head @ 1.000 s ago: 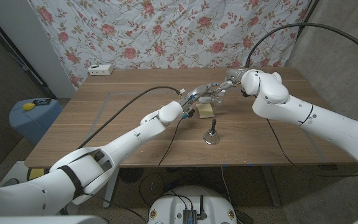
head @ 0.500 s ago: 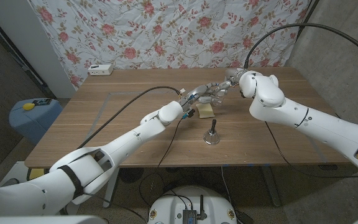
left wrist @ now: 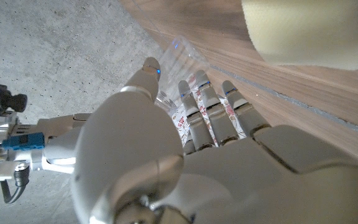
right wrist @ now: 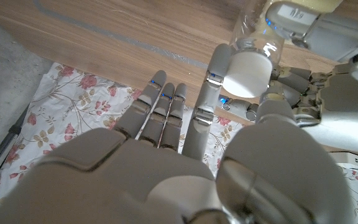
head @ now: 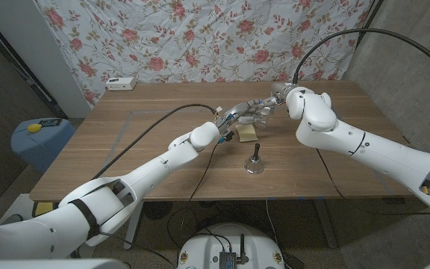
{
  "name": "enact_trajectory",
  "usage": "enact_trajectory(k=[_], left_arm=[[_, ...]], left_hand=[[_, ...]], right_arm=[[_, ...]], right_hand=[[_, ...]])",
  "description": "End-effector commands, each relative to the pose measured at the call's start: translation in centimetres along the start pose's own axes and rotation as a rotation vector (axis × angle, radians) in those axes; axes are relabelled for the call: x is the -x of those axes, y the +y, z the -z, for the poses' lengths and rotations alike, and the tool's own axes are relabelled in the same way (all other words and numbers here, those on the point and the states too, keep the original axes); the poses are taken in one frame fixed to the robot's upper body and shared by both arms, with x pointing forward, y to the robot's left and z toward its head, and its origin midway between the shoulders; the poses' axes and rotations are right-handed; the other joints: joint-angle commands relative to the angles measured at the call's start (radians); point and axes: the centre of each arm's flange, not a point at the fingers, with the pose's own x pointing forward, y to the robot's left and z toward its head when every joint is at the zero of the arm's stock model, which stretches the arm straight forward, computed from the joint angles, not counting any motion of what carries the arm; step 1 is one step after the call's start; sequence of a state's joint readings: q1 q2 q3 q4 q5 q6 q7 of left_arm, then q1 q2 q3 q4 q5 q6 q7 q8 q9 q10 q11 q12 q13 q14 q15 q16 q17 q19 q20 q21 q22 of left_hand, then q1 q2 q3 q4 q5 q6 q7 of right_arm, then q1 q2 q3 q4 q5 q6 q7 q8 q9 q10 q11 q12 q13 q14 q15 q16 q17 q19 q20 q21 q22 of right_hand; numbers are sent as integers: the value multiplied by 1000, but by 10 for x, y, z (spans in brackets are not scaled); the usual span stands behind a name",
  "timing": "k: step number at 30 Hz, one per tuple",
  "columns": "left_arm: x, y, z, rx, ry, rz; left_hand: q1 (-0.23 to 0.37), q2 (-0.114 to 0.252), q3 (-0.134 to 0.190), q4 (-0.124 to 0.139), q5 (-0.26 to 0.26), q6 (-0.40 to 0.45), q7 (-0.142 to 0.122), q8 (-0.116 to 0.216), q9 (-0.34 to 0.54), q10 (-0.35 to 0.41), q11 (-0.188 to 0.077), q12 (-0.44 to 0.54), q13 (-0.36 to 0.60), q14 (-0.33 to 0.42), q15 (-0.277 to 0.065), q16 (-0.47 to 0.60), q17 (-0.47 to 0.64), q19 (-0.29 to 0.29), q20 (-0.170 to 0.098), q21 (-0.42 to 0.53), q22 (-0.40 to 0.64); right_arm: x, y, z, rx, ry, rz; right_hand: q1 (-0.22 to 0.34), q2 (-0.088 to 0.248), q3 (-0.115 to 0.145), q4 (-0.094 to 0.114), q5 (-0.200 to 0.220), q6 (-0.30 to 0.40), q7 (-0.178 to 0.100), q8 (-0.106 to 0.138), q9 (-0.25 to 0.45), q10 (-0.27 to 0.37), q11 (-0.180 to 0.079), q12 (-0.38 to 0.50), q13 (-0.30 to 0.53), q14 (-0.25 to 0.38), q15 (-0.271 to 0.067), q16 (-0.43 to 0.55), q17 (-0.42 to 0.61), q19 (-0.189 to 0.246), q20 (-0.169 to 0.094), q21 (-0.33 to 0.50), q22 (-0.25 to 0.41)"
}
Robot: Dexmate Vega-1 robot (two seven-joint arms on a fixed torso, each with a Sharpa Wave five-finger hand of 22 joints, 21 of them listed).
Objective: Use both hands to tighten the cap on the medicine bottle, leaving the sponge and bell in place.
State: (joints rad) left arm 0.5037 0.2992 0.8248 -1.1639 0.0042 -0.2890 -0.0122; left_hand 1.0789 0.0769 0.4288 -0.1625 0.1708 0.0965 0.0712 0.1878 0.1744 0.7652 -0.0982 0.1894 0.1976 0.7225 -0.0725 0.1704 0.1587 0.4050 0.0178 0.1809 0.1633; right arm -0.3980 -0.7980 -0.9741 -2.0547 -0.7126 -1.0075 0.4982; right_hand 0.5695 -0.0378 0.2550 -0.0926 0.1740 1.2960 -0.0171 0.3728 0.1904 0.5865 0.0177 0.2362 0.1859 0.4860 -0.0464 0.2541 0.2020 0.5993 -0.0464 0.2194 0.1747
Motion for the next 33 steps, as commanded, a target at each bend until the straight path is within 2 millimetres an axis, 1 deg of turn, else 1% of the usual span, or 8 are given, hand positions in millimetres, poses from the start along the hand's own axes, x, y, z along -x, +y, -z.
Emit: enact_trajectory(k=[1, 8, 12, 18, 22, 25, 29, 33], left_arm=[[1, 0, 0, 3, -1, 0], [1, 0, 0, 3, -4, 0], [1, 0, 0, 3, -4, 1], [1, 0, 0, 5, -4, 3], [1, 0, 0, 6, -5, 2], [0, 0, -1, 6, -7, 3], [0, 0, -1, 4, -7, 4], [-1, 0, -1, 5, -4, 2]], left_hand=[[-3, 5, 16, 9, 5, 7, -2, 4, 4, 8, 0, 9, 2, 0, -29, 1, 1, 0, 0, 5, 3], [-4, 4, 18, 9, 5, 7, -2, 4, 4, 8, -2, 9, 2, -1, -29, 1, 1, 1, 1, 5, 3], [-5, 4, 19, 9, 5, 8, -1, 4, 4, 7, -3, 9, 2, -1, -28, 1, 1, 1, 1, 5, 3], [-6, 4, 20, 9, 5, 7, -1, 3, 4, 3, -1, 8, 3, -2, -29, 1, 1, 1, 1, 5, 3], [-8, 4, 21, 9, 5, 7, -1, 3, 4, 2, 1, 8, 3, -2, -28, 1, 1, 0, 1, 5, 3], [-8, 4, 22, 9, 5, 7, -2, 2, 4, 3, 2, 8, 3, -4, -29, 1, 1, 0, 1, 5, 3], [-8, 3, 23, 8, 5, 6, -2, 2, 4, 1, -1, 8, 3, -4, -29, 1, 1, 0, 0, 5, 3], [-8, 2, 23, 7, 5, 7, -2, 2, 4, 3, -1, 9, 3, -7, -34, 0, 1, -1, 1, 5, 3]], right_arm=[[2, 0, 0, 8, 5, -12], [5, -1, 0, 11, 9, -14], [6, -1, 0, 22, 12, -25], [9, -3, 2, 23, -1, -37], [13, -5, 5, 13, -22, -42], [14, -6, 6, 8, -33, -52], [15, -9, 9, -4, -49, -69], [16, -11, 12, -11, -66, -78]], right_hand=[[-40, -20, -21, 7, 2, -20, 6, -14, 2, -12, 4, -11, 2, -1, -26, -10, 1, -3, 10, -5, 3], [-102, -43, -50, 25, 8, -46, 24, -39, 2, -23, 17, -24, 2, -12, -8, -21, 2, -17, 18, -14, 3], [-152, -61, -74, 39, 20, -110, 35, -72, 11, -49, 25, -38, 4, -34, 8, -36, 2, -36, 27, -21, 3], [-173, -65, -86, 41, 35, -199, 48, -106, 29, -86, 36, -50, 5, -64, 31, -51, 0, -67, 41, -29, 3], [-167, -58, -83, 34, 45, -288, 56, -140, 39, -133, 38, -57, 6, -101, 47, -61, -1, -95, 49, -32, 3], [-152, -51, -77, 24, 47, -326, 65, -153, 43, -156, 41, -58, 6, -117, 48, -64, -3, -109, 50, -33, 3], [-120, -38, -63, 2, 44, -414, 70, -181, 46, -201, 43, -58, 8, -149, 52, -66, -5, -126, 52, -30, 2], [-97, -28, -51, -12, 38, -458, 77, -187, 49, -234, 45, -60, 8, -167, 53, -68, -7, -131, 56, -29, 2]])
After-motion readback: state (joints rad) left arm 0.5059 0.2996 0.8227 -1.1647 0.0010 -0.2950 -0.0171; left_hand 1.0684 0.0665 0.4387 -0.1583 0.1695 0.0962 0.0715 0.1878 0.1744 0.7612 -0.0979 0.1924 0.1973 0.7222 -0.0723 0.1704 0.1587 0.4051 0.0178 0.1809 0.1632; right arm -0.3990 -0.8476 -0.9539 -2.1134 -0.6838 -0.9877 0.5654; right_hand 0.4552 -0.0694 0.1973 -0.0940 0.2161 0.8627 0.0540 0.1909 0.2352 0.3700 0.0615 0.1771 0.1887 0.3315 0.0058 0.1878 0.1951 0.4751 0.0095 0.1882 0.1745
